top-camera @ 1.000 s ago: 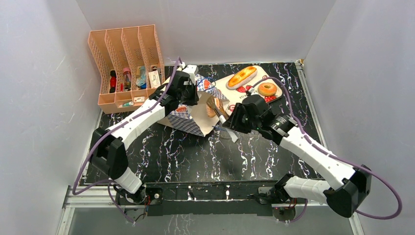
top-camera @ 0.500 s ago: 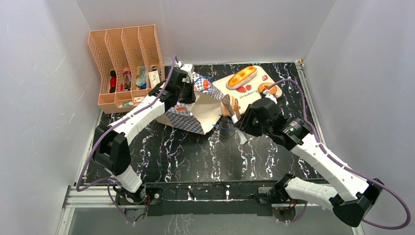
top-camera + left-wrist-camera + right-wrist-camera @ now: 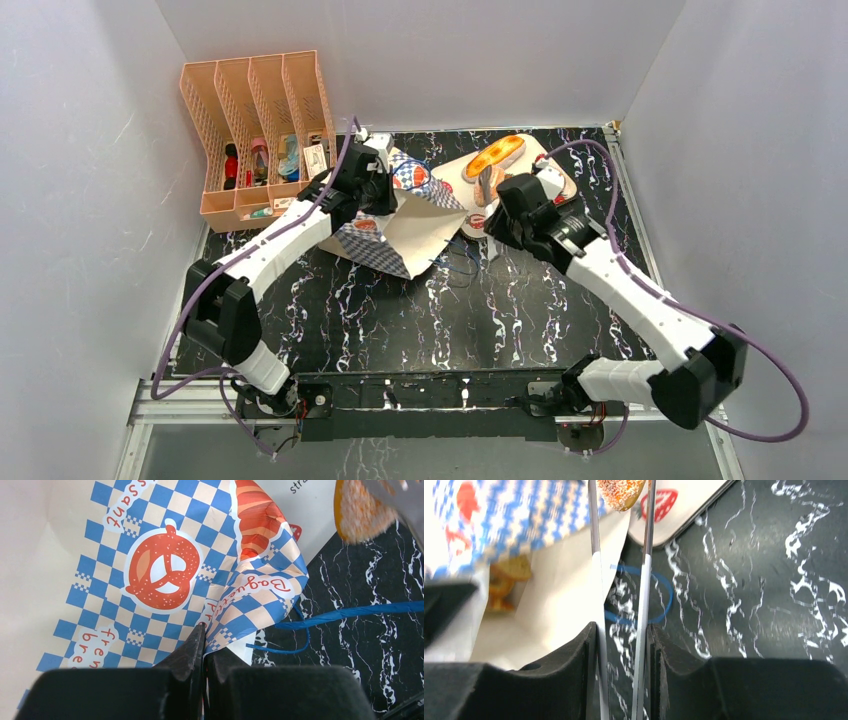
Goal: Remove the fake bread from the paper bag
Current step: Place the fake bread in the container.
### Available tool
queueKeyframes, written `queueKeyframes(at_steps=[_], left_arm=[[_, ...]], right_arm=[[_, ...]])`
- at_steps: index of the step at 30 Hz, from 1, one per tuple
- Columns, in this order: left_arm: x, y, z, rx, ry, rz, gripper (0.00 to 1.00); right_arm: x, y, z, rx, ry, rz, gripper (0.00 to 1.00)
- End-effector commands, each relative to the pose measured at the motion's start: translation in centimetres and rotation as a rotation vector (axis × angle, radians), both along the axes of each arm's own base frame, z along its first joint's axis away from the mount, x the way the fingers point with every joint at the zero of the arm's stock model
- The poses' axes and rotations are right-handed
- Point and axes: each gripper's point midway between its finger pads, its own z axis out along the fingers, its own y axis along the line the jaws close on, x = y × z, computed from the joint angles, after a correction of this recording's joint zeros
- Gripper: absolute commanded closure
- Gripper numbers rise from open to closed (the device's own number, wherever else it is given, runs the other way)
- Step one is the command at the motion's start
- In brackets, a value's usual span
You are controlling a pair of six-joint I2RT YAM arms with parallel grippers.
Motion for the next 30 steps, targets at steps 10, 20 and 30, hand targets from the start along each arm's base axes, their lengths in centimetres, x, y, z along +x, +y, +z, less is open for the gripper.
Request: queueKeyframes(at_steps=[10, 20, 30], left_arm=[[-3.2, 2.1, 4.6, -0.007, -0.062, -0.026, 1.00], [-4.3, 2.0, 4.9, -0.022, -0.061, -0.060, 1.00], [-4.4, 1.5, 5.2, -0.048, -0.071, -0.062, 1.00]], right_arm=[[15.0, -5.0, 1.5, 0.055, -0.180, -0.152, 1.00], [19.2, -7.0, -2.1, 0.054, -0.143, -0.197, 1.00], [19.1, -8.0, -4.4, 0.049, -0.090, -0.200, 0.84]])
